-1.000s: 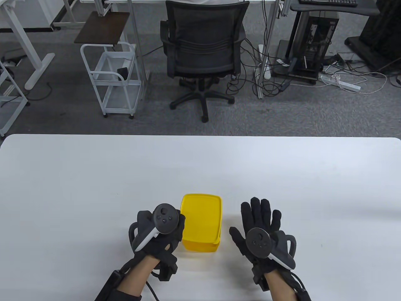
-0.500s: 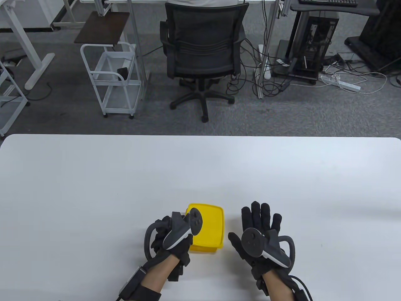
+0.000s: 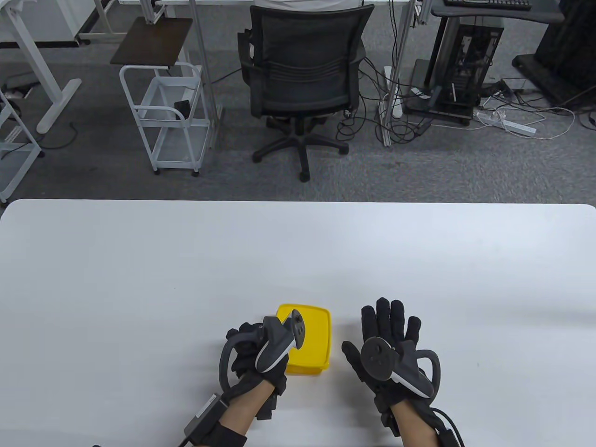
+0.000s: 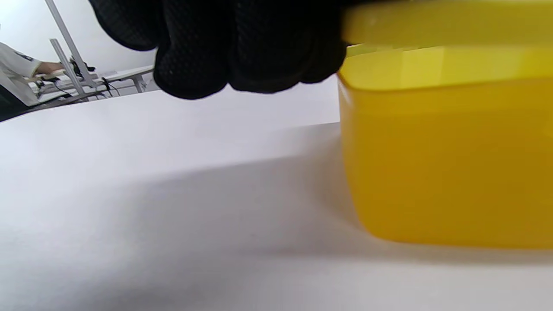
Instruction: Cover the plastic food container
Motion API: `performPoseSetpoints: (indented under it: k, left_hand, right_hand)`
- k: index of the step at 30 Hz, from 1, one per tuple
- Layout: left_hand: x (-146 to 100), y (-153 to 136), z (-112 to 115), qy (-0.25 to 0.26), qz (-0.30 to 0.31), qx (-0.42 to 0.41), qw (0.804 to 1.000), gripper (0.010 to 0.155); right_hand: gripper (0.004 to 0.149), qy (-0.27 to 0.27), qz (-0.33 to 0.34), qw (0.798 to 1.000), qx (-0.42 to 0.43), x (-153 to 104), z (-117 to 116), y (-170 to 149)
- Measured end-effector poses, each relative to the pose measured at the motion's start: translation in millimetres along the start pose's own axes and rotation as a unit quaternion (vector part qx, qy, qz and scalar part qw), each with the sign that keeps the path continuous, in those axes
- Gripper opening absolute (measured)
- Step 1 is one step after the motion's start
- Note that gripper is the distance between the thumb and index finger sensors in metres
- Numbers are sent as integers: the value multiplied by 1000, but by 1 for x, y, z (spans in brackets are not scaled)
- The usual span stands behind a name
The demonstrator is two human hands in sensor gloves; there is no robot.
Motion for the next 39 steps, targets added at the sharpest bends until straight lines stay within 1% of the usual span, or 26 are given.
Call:
performPoseSetpoints:
  k: [2,4,6,9,11,13,15,17,18,19,22,25,29,31,32,33,34,35,37,38,39]
  left_hand:
    - [2,1,3,-10,1,7,1000,43]
    - [4,0,5,-9,2,5,1000,43]
    - [4,-3,4,-12,10,-8,1000,44]
    - [2,-11,6,-27,25,-37,999,48]
    - [2,-18,8,-54,39,-65,996,52]
    - [5,-25,10,-78,47,-103,991,54]
    - [7,-29,12,-106,51,-117,986,55]
    - [7,-33,12,-120,62,-141,981,54]
    - [7,-33,12,-124,72,-150,978,53]
    - [9,-34,13,-128,97,-163,973,51]
    - [11,-35,12,-134,103,-175,970,46]
    - [14,-34,13,-145,120,-182,965,45]
    - [18,-35,17,-158,138,-194,958,45]
    - [22,-37,21,-182,149,-201,951,45]
    - [23,-38,21,-182,152,-217,947,46]
    - [24,-38,22,-185,153,-216,946,45]
    - [23,-37,23,-187,155,-207,948,45]
    - [23,-36,23,-185,152,-201,950,46]
    - [21,-34,23,-172,149,-176,958,46]
    - [20,-33,23,-168,148,-168,960,45]
    - [20,-33,23,-164,148,-160,962,45]
  right_hand:
    - [83,0,0,1000,0,0,-1,1]
    - [83,4,1,1000,2,0,-4,4]
    - [81,5,-1,1000,4,1,-6,7]
    - [72,-31,8,999,32,0,-7,14]
    - [66,-60,-9,996,65,0,-7,20]
    - [62,-70,-35,992,94,0,-8,27]
    - [60,-54,-60,991,103,1,-10,32]
    - [57,-39,-79,990,109,3,-15,37]
    - [55,-36,-85,990,109,3,-17,38]
    - [52,-29,-90,990,108,4,-20,40]
    - [46,-23,-89,991,100,4,-24,42]
    - [41,-17,-100,987,127,4,-26,44]
    - [39,-5,-117,981,153,5,-27,43]
    - [38,9,-127,978,168,6,-28,43]
    - [38,13,-128,976,173,6,-29,42]
    - [38,15,-129,976,173,6,-29,42]
    - [37,28,-126,978,165,6,-35,47]
    - [38,35,-126,980,152,6,-31,45]
    - [38,18,-109,986,123,6,-29,52]
    - [38,17,-100,990,100,7,-27,54]
    - [38,16,-98,991,95,7,-27,55]
Point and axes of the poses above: the tracker on the back of each hand, its own y axis roughly to the thumb side, its own x axis roughly from the wrist to the fingertips, z = x × y, the point moved 1 cm from there along x, roughly from the wrist to the fingertips, and after that the axes turned 12 degrees about -y, right-handed, at the moved point
